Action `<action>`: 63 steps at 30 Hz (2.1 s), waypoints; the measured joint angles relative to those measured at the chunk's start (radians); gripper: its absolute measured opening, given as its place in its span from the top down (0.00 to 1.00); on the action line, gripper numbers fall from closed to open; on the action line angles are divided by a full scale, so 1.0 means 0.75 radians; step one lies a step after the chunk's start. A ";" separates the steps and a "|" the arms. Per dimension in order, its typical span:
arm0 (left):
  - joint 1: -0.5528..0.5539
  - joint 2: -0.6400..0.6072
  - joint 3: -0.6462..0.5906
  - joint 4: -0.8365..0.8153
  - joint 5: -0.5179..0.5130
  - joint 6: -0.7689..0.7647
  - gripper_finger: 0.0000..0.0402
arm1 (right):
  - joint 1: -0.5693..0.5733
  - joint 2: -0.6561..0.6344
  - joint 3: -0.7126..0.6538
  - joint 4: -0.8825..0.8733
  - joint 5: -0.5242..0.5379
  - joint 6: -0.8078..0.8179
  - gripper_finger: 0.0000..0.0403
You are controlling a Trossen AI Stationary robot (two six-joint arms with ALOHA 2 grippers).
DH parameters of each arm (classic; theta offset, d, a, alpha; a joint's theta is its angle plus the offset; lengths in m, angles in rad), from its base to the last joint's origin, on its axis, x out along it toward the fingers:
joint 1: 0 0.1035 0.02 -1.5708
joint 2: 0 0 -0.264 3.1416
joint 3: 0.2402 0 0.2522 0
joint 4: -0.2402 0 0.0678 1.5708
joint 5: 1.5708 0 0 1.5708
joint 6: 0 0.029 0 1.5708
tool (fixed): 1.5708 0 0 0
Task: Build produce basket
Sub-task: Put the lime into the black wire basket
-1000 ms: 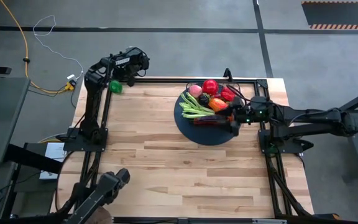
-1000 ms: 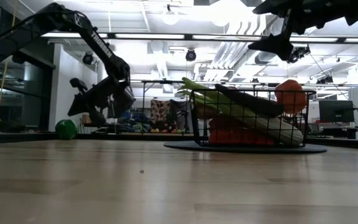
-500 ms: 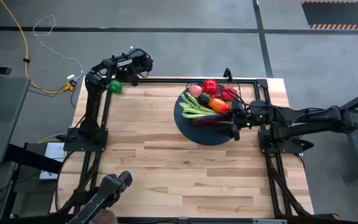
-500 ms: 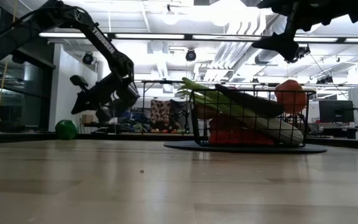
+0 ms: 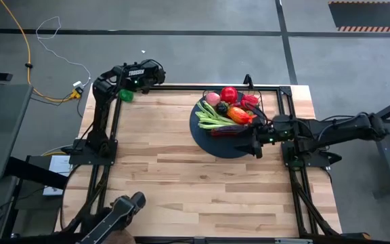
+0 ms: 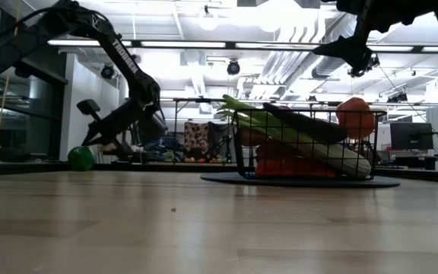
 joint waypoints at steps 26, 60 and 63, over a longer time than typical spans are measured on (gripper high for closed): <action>-0.741 -0.447 -0.092 0.138 0.254 -0.058 1.00 | 0.055 0.000 0.000 0.000 0.121 0.021 0.07; -2.115 -1.099 -0.797 0.399 0.522 -0.047 0.56 | 0.054 0.001 0.000 -0.116 0.269 0.164 0.07; -2.015 -1.099 -0.797 0.398 0.571 0.114 0.45 | 0.054 0.001 0.000 -0.152 0.272 0.195 0.07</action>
